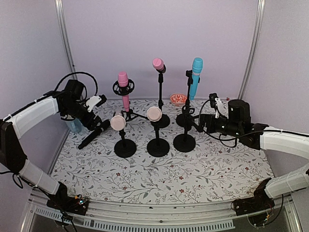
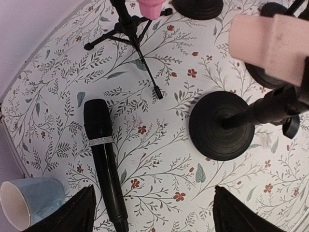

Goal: Remove the microphone from the stand

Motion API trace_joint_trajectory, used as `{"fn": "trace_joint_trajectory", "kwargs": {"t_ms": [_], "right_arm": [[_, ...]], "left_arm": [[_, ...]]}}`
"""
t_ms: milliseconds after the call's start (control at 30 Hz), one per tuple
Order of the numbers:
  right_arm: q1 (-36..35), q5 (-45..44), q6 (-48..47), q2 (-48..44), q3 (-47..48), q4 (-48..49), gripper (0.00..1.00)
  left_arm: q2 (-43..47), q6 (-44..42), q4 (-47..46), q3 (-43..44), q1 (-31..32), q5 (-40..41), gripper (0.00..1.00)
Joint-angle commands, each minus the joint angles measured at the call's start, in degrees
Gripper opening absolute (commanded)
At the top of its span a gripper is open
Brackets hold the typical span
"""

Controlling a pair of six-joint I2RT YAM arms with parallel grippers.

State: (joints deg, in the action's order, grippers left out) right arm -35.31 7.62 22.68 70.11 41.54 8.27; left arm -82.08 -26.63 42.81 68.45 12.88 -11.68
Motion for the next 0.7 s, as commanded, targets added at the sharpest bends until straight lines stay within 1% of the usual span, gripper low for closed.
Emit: {"fn": "trace_joint_trajectory", "kwargs": {"t_ms": [0,167,267,300,367,533,567,667], "right_arm": [[-1.7,-2.4,-6.1,1.3,2.1,2.3,0.99],[-3.4,-6.4,-11.6,7.8,8.8,-1.0,1.00],[-4.0,-9.3,-13.6,10.8,11.5,-1.2,0.96],[-4.2,-10.3,-14.1,11.7,12.3,-1.2,0.93],[-4.2,-11.8,-14.8,13.5,13.9,-1.4,0.85],[-4.4,-13.2,-16.5,15.6,15.3,-1.6,0.61],[-4.3,-13.8,-16.9,15.5,15.1,-1.6,0.52],[-4.4,-16.1,-17.7,14.5,13.4,-1.8,0.34]], "left_arm": [[0.5,-0.3,1.2,1.1,0.6,-1.7,0.85],[0.5,-0.4,1.7,1.3,0.6,-1.9,0.85],[0.5,-0.6,2.1,1.4,0.6,-1.9,0.85],[0.6,-0.7,2.3,1.5,0.6,-1.9,0.85],[0.6,-0.9,2.4,1.6,0.6,-1.8,0.85],[0.8,-1.0,2.7,1.7,0.6,-1.8,0.85],[0.8,-1.1,2.8,1.6,0.6,-2.0,0.85],[1.0,-1.4,3.0,1.5,0.6,-2.6,0.85]]}}
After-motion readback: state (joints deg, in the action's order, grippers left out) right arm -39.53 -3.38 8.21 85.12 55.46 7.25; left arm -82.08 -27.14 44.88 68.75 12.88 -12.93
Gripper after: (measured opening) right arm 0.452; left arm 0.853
